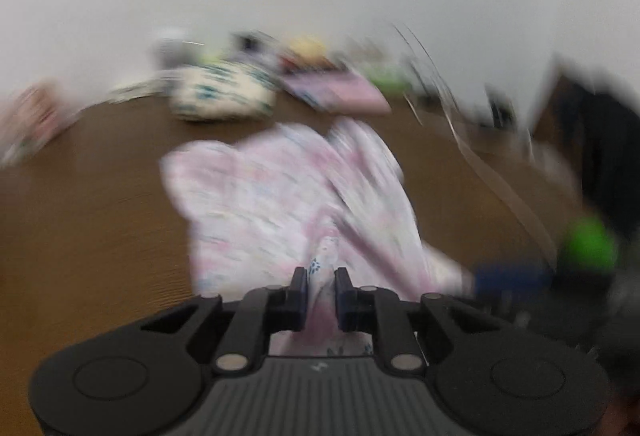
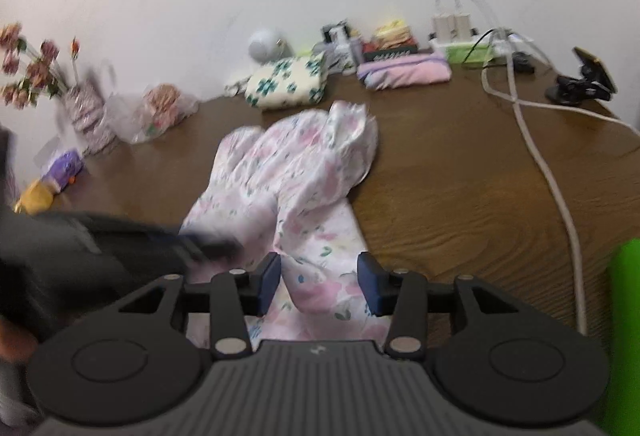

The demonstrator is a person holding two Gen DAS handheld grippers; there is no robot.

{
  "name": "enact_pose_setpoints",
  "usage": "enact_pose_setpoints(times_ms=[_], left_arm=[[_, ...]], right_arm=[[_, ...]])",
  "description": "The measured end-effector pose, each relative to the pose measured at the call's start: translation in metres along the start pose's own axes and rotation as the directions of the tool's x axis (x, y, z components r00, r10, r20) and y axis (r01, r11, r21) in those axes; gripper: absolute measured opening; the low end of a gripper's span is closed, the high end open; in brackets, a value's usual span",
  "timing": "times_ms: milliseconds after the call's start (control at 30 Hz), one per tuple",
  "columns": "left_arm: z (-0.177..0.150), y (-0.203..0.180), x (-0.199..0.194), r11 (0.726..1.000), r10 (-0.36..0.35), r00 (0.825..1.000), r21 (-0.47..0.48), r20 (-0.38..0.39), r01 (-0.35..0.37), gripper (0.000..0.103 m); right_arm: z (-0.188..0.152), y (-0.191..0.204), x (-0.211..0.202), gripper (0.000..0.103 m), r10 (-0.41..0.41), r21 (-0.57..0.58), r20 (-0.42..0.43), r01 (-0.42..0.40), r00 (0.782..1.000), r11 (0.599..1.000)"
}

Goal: Fold clothes

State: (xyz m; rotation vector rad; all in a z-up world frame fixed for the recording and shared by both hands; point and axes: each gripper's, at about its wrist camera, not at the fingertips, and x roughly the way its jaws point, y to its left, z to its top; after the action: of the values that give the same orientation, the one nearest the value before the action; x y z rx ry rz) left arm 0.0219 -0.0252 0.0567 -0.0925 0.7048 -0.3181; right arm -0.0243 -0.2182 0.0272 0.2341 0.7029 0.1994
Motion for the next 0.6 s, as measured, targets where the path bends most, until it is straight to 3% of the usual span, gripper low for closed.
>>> enact_pose_setpoints(times_ms=[67, 200, 300, 333, 367, 433, 500, 533, 600], left_arm=[[-0.006, 0.039, -0.015, 0.985, 0.025, 0.999, -0.171, 0.038, -0.018, 0.013], [-0.032, 0.101, -0.034, 0.926, 0.148, 0.989, -0.354, 0.018, -0.132, 0.011], [-0.041, 0.127, -0.054, 0.863, 0.296, 0.955, -0.434, 0.019, -0.258, 0.013], [-0.041, 0.131, -0.06, 0.854, 0.326, 0.945, -0.437, 0.028, -0.282, 0.014], [-0.038, 0.13, -0.068, 0.862, 0.33, 0.943, -0.422, 0.047, -0.281, 0.018], [-0.027, 0.119, -0.074, 0.906, 0.287, 0.954, -0.349, 0.089, -0.24, 0.038], [-0.014, 0.1, -0.073, 0.958, 0.206, 0.97, -0.228, 0.126, -0.173, 0.075], [-0.007, 0.086, -0.068, 0.98, 0.157, 0.978, -0.142, 0.134, -0.138, 0.08], [0.006, 0.058, -0.051, 0.995, 0.083, 0.992, 0.048, 0.1, -0.088, 0.081]], right_arm=[[-0.004, 0.004, 0.009, 0.043, -0.011, -0.015, -0.025, 0.011, 1.0, 1.0], [-0.012, 0.01, 0.018, 0.041, -0.05, -0.049, -0.025, 0.049, 0.998, 0.998], [-0.012, 0.011, 0.019, 0.041, -0.055, -0.051, -0.029, 0.053, 0.998, 0.997], [-0.013, 0.013, 0.019, 0.041, -0.059, -0.055, -0.029, 0.057, 0.998, 0.997], [-0.013, 0.014, 0.019, 0.042, -0.063, -0.06, -0.028, 0.062, 0.998, 0.996], [-0.014, 0.017, 0.02, 0.044, -0.068, -0.072, -0.027, 0.066, 0.997, 0.995], [-0.014, 0.018, 0.02, 0.046, -0.068, -0.079, -0.025, 0.066, 0.997, 0.995], [-0.015, 0.019, 0.02, 0.047, -0.068, -0.082, -0.024, 0.066, 0.997, 0.994], [-0.015, 0.019, 0.02, 0.048, -0.065, -0.086, -0.022, 0.063, 0.998, 0.994]])
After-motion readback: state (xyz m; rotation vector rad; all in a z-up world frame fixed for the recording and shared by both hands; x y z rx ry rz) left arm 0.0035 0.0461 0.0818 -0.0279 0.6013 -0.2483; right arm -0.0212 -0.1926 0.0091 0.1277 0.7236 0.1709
